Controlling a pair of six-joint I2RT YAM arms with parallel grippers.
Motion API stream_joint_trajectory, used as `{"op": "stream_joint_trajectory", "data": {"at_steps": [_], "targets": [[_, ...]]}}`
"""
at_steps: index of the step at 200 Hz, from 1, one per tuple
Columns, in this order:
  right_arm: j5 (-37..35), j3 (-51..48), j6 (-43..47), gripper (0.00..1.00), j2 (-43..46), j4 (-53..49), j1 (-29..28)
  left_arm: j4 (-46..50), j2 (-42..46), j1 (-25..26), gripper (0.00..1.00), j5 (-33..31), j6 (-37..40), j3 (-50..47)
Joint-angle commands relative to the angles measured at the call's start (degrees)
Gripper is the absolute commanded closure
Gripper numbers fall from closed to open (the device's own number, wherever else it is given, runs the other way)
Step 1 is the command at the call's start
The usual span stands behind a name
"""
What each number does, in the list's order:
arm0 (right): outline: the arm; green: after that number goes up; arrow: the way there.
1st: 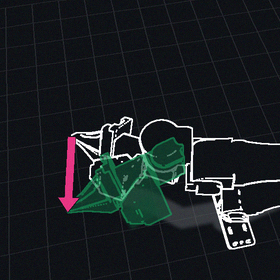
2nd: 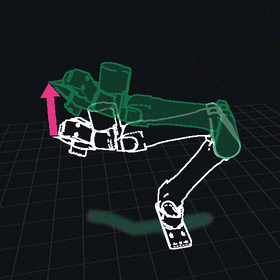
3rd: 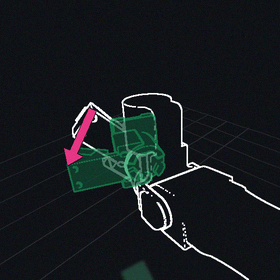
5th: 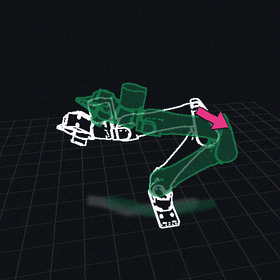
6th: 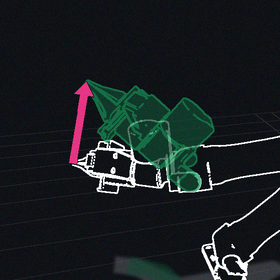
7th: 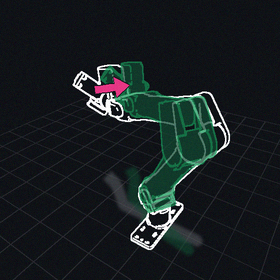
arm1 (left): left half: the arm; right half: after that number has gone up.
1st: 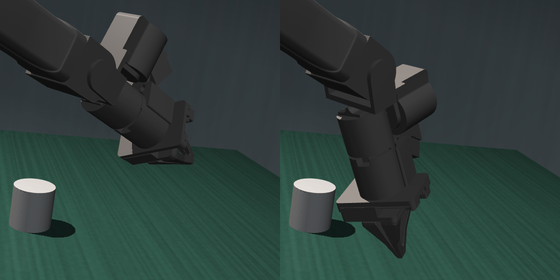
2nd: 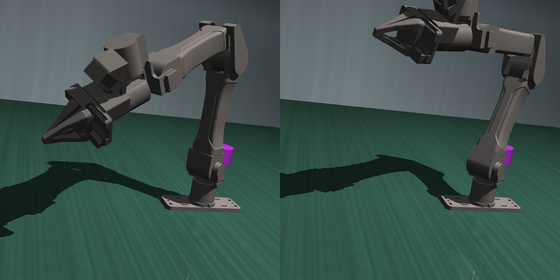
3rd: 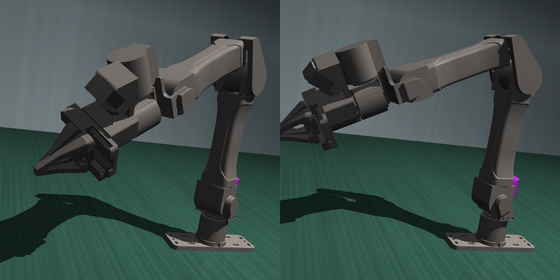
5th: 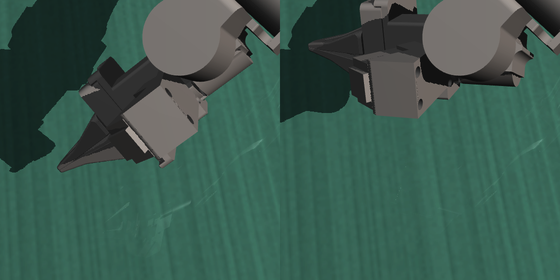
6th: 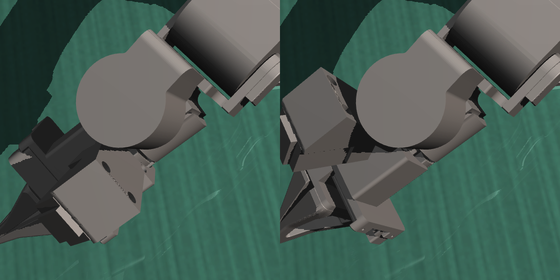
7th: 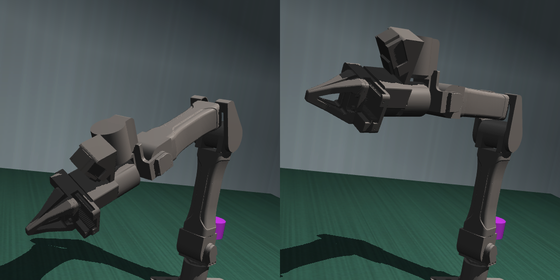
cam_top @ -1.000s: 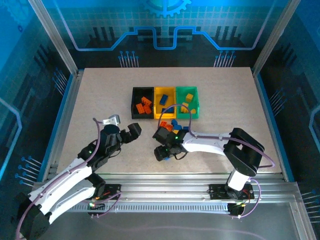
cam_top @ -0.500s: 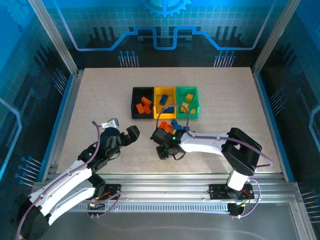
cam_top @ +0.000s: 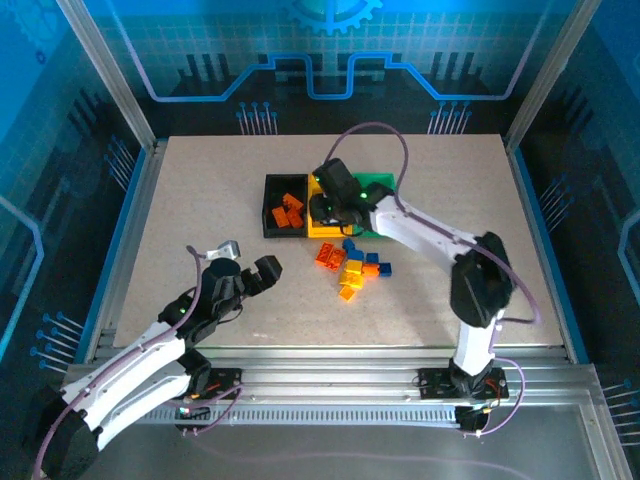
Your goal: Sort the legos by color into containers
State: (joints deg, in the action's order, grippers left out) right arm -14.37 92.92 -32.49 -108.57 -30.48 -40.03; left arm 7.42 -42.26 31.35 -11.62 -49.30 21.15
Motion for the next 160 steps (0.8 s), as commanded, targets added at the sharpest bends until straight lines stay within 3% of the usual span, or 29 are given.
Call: {"op": "stream_joint_trajectory", "data": {"at_steps": [1, 50, 69, 93, 117, 160], "targets": [[-2.8, 7.5, 0.4, 0.63, -8.3, -6.7, 1.7, -0.8, 0.2, 0.3, 0.01, 2.3, -1.0, -1.0], [-1.0, 18.0, -1.7, 0.55, -17.7, -11.1, 4.1, 0.2, 0.2, 0.5, 0.01, 3.4, -0.8, -0.9], [0.5, 18.6, -1.4, 0.44, -17.3, -10.2, 4.1, 0.2, 0.2, 0.5, 0.01, 3.6, -0.6, -0.8], [0.9, 17.3, -0.8, 0.37, -13.9, -9.2, 3.8, 0.0, 0.1, 0.5, 0.01, 3.8, -0.2, -0.3], [1.7, 10.2, -1.2, 0.33, -5.6, -6.0, 3.4, -0.1, 0.0, 0.5, 0.01, 4.0, 0.4, 0.5], [2.9, -13.0, -4.7, 0.28, 14.7, -0.6, 3.4, -2.4, -1.7, 0.7, 0.01, 6.3, 0.0, 0.5]]}}
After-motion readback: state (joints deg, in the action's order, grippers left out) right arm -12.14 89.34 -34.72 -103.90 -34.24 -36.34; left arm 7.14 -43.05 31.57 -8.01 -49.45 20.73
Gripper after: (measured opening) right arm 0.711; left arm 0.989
